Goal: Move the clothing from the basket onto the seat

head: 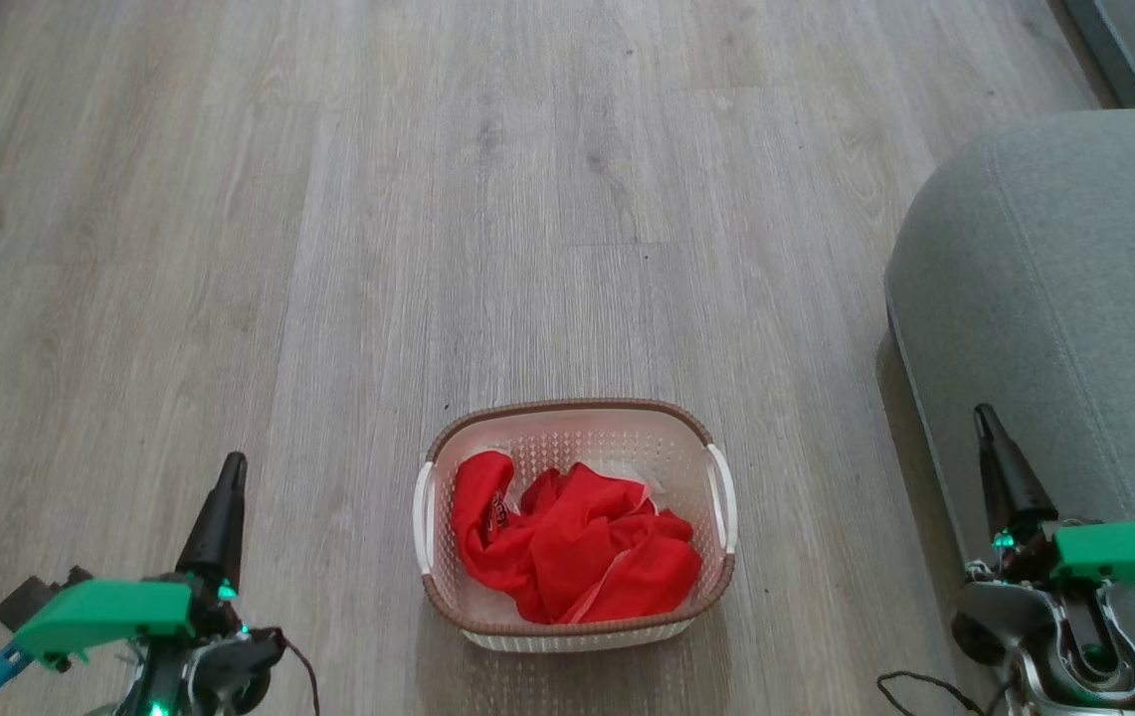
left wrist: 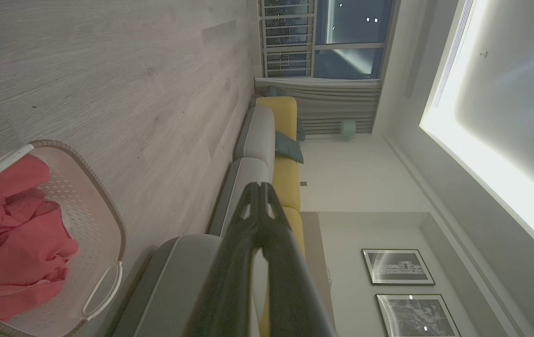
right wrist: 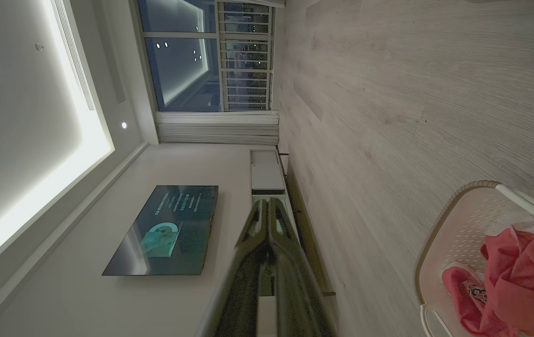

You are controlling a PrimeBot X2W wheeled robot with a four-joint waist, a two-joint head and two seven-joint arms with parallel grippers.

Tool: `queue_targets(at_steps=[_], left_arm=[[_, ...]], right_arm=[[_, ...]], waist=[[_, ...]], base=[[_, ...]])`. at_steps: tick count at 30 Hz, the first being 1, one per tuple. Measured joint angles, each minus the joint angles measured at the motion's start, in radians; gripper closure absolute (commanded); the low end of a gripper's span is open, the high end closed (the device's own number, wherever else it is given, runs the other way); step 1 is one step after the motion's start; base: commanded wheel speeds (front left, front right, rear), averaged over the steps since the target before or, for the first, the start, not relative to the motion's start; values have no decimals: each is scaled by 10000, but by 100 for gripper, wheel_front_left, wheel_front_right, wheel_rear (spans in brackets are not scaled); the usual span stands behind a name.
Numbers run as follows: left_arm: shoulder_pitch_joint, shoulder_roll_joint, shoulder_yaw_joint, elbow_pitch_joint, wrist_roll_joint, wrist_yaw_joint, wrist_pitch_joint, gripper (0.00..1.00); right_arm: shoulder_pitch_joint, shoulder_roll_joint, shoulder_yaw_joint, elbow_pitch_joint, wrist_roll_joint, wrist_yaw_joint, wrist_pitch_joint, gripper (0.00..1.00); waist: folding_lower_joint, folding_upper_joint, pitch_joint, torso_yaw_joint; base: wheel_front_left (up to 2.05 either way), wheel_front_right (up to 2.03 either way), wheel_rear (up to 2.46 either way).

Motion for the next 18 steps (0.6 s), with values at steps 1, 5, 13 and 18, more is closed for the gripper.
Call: queue_targets(at_steps=[1, 5, 13, 18], left_arm=[[0, 0, 0, 0, 0, 0, 0, 100], [0, 0, 0, 0, 0, 0, 0, 100], [0, 0, 0, 0, 0, 0, 0, 100], [0, 0, 0, 0, 0, 0, 0, 100]], right_arm=[[0, 0, 0, 0, 0, 0, 0, 100], [0, 0, 0, 0, 0, 0, 0, 100], [0, 0, 0, 0, 0, 0, 0, 100], [0, 0, 0, 0, 0, 0, 0, 100]], waist=[[0, 0, 0, 0], [0, 0, 0, 0], [0, 0, 0, 0], [0, 0, 0, 0]], base=[[0, 0, 0], [0, 0, 0], [0, 0, 0], [0, 0, 0]])
